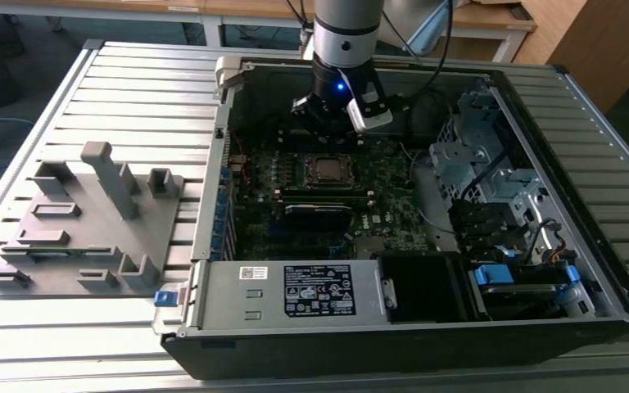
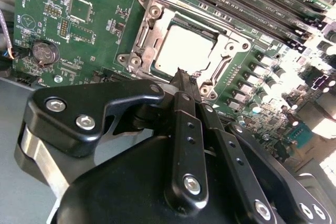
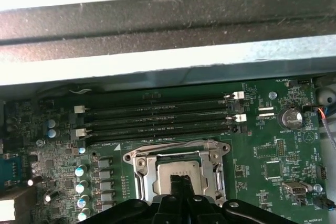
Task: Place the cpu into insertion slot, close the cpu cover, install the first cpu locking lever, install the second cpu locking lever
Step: 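Install the second cpu locking lever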
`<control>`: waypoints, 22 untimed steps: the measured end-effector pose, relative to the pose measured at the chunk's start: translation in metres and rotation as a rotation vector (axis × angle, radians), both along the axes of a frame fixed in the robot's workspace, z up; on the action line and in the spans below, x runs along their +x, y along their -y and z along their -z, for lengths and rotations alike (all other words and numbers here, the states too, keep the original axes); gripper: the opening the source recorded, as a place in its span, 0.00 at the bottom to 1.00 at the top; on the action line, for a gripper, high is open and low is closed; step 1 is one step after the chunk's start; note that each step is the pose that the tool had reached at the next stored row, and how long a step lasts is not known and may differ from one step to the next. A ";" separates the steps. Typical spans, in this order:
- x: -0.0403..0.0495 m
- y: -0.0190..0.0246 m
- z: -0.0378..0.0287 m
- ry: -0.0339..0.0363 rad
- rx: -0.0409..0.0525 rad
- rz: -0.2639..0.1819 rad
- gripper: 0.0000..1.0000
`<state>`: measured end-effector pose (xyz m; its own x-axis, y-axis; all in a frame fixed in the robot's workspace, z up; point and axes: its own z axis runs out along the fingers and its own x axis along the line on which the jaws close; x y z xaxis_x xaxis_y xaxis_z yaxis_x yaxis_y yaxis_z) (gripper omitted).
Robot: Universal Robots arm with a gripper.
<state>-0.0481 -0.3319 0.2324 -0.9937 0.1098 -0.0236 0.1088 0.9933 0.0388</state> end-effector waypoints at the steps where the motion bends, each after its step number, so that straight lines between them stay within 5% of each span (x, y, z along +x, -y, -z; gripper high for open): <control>1: 0.0000 0.0000 0.0000 -0.0002 0.0000 0.000 0.10; 22: 0.0001 0.0032 -0.0033 -0.0022 -0.0003 0.000 0.10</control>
<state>-0.0480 -0.3350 0.2357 -0.9937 0.1098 -0.0215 0.1089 0.9933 0.0382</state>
